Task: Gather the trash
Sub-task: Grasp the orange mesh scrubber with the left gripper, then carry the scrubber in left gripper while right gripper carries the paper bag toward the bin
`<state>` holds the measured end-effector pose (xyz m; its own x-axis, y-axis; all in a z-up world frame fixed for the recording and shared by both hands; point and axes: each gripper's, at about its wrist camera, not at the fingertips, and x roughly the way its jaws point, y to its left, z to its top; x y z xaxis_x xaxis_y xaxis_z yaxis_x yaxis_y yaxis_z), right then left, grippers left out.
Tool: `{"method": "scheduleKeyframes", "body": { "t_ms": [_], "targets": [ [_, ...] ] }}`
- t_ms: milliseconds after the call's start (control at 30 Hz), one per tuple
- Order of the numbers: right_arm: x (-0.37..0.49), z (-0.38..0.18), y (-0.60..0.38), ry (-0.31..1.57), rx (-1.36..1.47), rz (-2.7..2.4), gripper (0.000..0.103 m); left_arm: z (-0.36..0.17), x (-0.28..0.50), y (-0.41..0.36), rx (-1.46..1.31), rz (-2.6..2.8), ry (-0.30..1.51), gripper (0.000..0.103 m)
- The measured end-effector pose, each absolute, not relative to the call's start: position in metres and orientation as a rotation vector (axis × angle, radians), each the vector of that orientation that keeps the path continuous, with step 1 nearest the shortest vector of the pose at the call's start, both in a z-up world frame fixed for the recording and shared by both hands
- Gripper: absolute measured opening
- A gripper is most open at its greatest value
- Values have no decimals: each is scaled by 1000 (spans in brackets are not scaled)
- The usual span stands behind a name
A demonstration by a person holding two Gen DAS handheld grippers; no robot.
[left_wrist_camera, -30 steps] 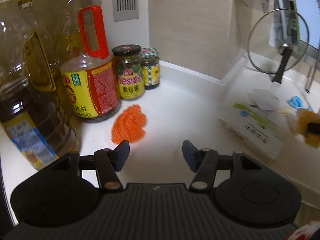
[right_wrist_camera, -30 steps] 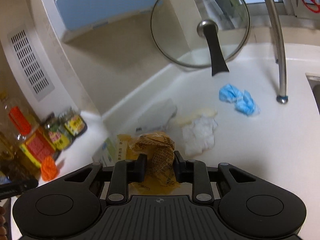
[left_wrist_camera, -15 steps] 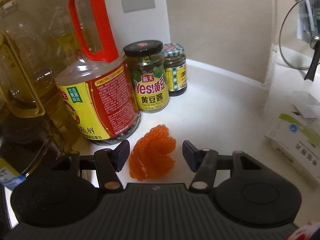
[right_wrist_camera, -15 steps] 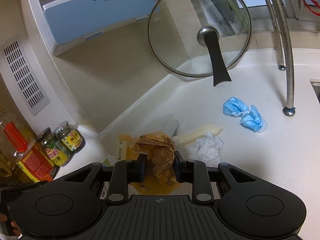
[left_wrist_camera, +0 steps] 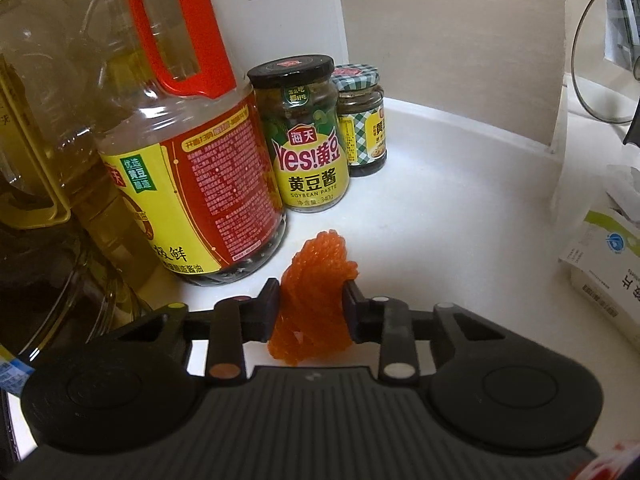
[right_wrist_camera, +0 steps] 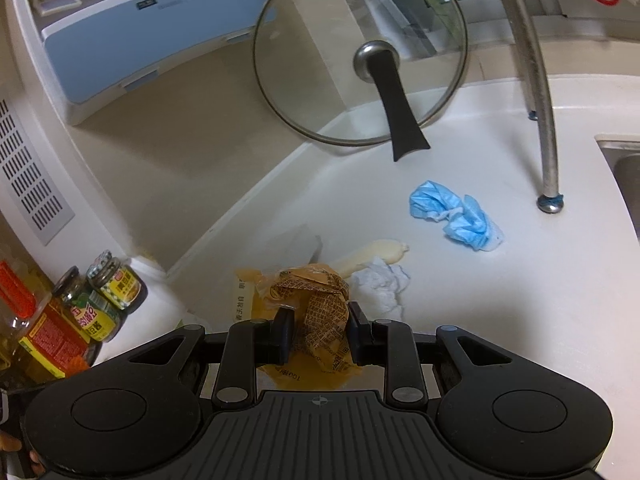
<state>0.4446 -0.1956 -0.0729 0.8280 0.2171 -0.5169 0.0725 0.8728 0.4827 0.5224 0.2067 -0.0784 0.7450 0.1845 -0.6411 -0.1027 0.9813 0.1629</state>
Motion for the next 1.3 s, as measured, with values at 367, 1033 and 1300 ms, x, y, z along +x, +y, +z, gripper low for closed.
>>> {"method": "scheduleKeyframes", "body": {
  "t_ms": [367,1033,1300],
  "targets": [
    [421,-63,-203,582,508,120,28,-52,473,190,53,115,686,26],
    [319,-53,-240,621,490,260,28,-22,308,99,-77,34,682,26],
    [274,-49,-253,634,463,345,28,-21,252,54,-93,29,688,26]
  ]
}}
